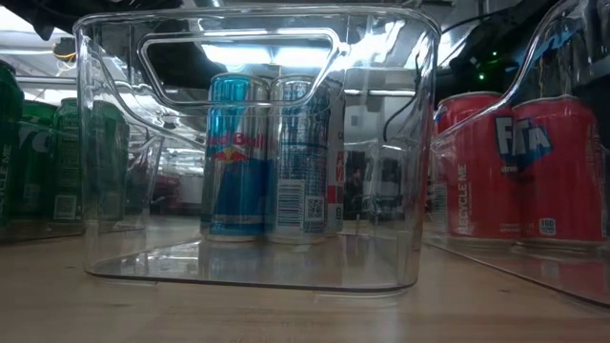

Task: Sort soda cans
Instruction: Put the bottom orange soda can into the right transparent bin

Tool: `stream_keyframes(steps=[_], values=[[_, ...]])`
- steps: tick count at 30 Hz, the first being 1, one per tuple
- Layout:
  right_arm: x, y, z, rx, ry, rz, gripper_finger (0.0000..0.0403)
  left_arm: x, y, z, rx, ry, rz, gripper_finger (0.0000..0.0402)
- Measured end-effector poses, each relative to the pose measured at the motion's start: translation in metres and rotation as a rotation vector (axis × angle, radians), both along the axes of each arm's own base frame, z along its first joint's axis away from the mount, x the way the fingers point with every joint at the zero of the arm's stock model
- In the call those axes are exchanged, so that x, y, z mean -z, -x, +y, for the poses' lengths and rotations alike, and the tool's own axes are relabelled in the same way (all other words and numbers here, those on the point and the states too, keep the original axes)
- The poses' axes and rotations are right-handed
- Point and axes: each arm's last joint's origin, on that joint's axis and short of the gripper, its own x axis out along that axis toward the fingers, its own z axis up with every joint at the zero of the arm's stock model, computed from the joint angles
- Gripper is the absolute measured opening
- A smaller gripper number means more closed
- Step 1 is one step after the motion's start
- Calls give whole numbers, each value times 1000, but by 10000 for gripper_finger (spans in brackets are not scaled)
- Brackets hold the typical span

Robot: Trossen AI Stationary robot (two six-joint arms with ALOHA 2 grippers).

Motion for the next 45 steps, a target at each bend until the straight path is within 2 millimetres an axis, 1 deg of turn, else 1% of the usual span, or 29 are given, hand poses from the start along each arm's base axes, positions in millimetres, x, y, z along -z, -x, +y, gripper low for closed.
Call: stream_keyframes(steps=[23, 25, 29, 35, 41, 45], values=[[2, -2, -2, -4, 17, -28, 358, 0, 0, 0, 0, 0, 0, 388], [2, -3, -2, -5, 15, -35, 351, 0, 0, 0, 0, 0, 0, 388], [2, -3, -2, -20, 11, -36, 316, 0, 0, 0, 0, -2, 1, 388], [1, -2, -1, -48, 5, -24, 314, 0, 0, 0, 0, -3, 2, 388], [-8, 2, 4, -53, -6, -51, 314, 0, 0, 0, 2, -8, 6, 388], [-30, 5, 9, -59, 39, -144, 311, 0, 0, 0, 2, -9, 6, 388]])
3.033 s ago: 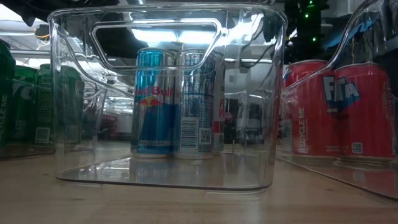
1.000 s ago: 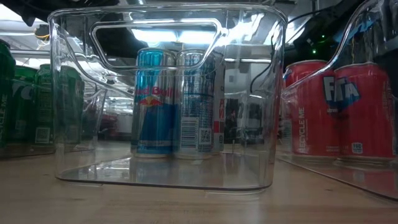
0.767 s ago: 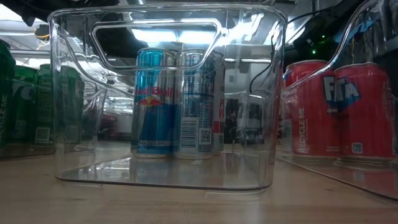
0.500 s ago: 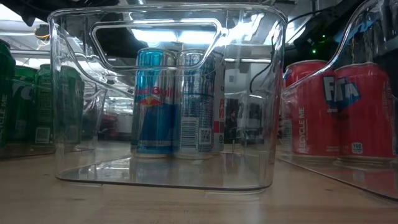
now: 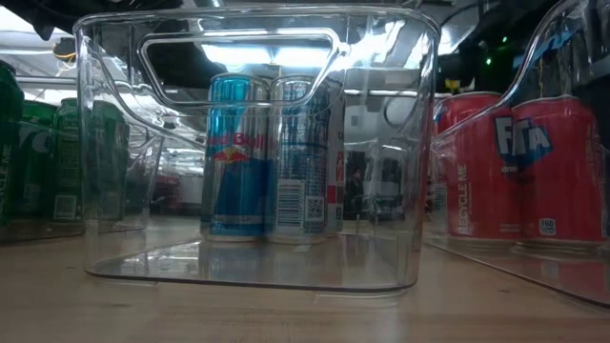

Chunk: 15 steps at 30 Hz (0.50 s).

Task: Sort soda cans
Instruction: Put the bottom orange soda can into the right transparent bin

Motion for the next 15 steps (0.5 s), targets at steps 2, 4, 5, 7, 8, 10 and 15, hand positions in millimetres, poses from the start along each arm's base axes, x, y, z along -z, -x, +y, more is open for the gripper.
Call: stream_keyframes(steps=[2, 4, 5, 7, 8, 10, 15], values=[[-8, 2, 5, -10, 10, -26, 311, 0, 0, 0, 0, 0, 0, 388], [-16, 2, 13, -28, 24, -43, 311, 0, 0, 0, 0, 0, 0, 388], [-21, 1, 15, -33, 43, -65, 311, 0, 0, 0, 0, 0, 0, 388], [-32, -1, 21, -55, 72, -110, 311, 0, 0, 0, 0, 0, 0, 388], [-36, -2, 24, -72, 76, -117, 311, 0, 0, 0, 0, 0, 0, 388], [-44, -5, 32, -104, 82, -128, 311, 0, 0, 0, 0, 0, 0, 388], [-69, -20, 51, -180, 113, -192, 311, 0, 0, 0, -1, 3, -2, 388]])
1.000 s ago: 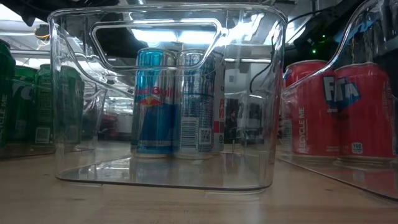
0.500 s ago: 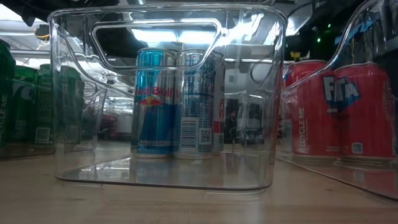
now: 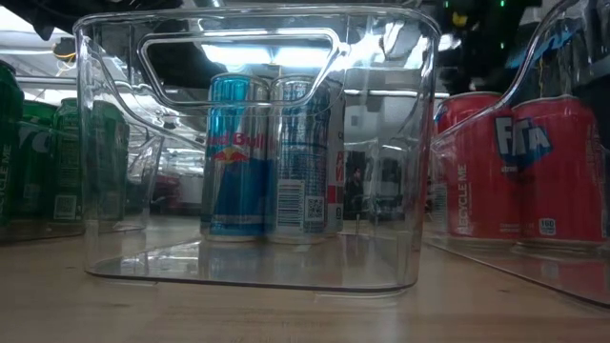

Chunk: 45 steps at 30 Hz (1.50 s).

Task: Sort soda cans
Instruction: Put the bottom orange soda can into the right transparent bin

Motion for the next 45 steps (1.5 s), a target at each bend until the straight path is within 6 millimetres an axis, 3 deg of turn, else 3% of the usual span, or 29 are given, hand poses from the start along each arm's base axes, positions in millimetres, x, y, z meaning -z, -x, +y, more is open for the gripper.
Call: stream_keyframes(steps=[13, 28, 40, 45], values=[[-42, -27, 60, -200, 0, -145, 311, 0, 0, 0, 0, 3, -2, 388], [-42, -40, 135, -426, -97, -212, 311, 0, 0, 0, 0, 3, -3, 388], [-30, -52, 186, -504, -234, -206, 312, 0, 0, 0, -1, 7, -9, 388], [-44, -55, 202, -540, -218, -244, 308, 0, 0, 0, -1, 7, -9, 388]])
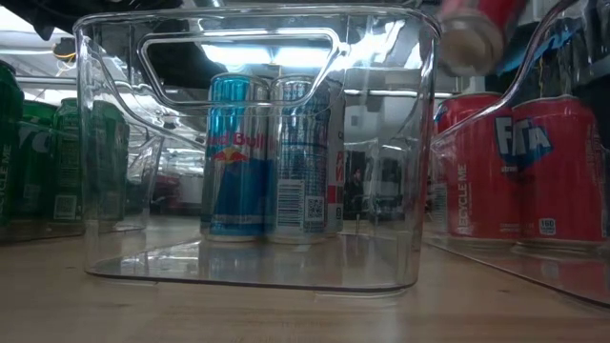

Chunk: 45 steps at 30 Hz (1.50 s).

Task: Sort soda cans
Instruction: Put the bottom orange soda can into the right transparent bin

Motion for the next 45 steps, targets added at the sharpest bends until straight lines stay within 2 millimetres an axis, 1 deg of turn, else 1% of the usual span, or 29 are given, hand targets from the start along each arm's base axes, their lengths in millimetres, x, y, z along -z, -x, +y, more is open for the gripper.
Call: stream_keyframes(steps=[4, 8, 14, 17, 20, 27, 33, 39, 45], values=[[-10, -4, 14, -15, -18, -19, 308, 0, 0, 0, -2, 8, -5, 388], [-9, -6, 31, -26, -42, 26, 308, 0, 0, 0, -2, 8, -5, 388], [18, -9, 52, 2, -38, 218, 309, 0, 0, 0, -3, 11, -7, 388], [33, -13, 62, -8, -4, 306, 309, 0, 0, 0, -3, 11, -7, 388], [48, -21, 70, -29, -16, 386, 311, 0, 0, 0, -3, 11, -12, 388], [76, -36, 81, -53, 37, 469, 313, 0, 0, 0, -3, 11, -12, 388], [94, -44, 85, -84, 103, 516, 314, 0, 0, 0, 1, -4, -2, 388], [104, -47, 85, -96, 153, 522, 319, 0, 0, 0, 1, -4, -2, 388], [120, -43, 83, -94, 165, 548, 349, 0, 0, 0, 1, -4, -2, 388]])
